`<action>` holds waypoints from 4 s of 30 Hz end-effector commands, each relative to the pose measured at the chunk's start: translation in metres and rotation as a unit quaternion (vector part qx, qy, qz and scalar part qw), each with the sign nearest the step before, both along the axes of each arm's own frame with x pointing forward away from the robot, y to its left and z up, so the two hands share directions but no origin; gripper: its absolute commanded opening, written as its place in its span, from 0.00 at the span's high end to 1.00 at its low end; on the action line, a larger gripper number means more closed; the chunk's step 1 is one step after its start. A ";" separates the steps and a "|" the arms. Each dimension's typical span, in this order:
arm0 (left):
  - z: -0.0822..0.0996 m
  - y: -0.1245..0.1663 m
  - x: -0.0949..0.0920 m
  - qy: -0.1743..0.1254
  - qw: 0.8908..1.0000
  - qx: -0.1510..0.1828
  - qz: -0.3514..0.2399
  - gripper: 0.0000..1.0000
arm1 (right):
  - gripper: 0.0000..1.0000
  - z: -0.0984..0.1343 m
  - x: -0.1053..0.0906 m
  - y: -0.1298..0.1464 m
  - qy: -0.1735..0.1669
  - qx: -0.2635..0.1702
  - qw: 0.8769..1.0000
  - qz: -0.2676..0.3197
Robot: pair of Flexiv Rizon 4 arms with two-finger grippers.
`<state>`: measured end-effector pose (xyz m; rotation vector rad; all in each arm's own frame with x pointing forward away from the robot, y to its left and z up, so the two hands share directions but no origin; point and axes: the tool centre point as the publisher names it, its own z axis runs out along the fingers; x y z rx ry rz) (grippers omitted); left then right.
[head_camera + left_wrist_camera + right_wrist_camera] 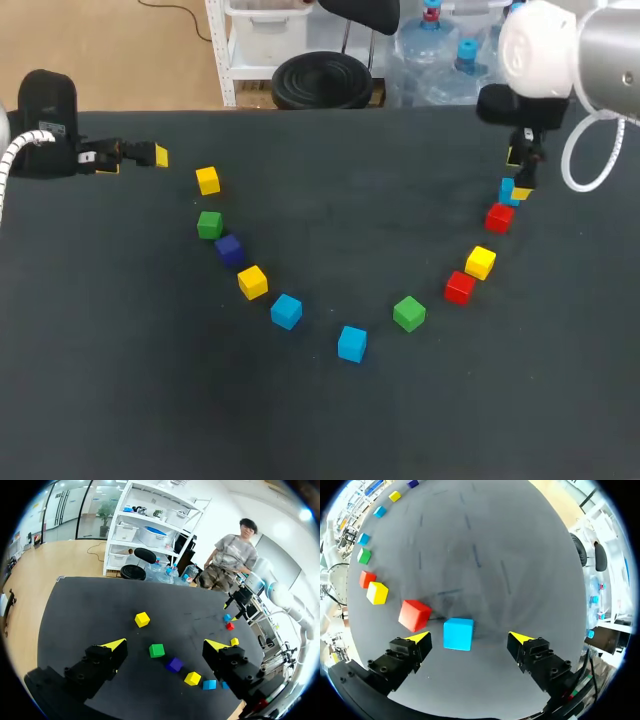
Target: Place the blue cubes, place green cubes on the blue cubes, place the yellow cubes on the green cubes, then place the red cubes on the yellow cubes, and place purple cube on the red cubes.
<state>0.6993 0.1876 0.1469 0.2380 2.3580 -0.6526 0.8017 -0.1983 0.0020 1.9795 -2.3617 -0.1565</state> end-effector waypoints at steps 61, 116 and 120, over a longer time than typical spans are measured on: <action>0.002 -0.002 0.000 0.003 1.000 0.004 0.002 0.00 | 1.00 0.003 -0.111 0.177 -0.022 0.042 0.999 0.012; 0.002 -0.002 0.000 0.003 1.000 0.004 0.002 0.00 | 0.00 0.057 -0.152 0.201 0.003 0.027 1.000 -0.009; 0.002 -0.002 0.000 0.003 1.000 0.004 0.002 0.00 | 0.00 0.065 -0.168 0.200 0.025 0.041 0.998 -0.033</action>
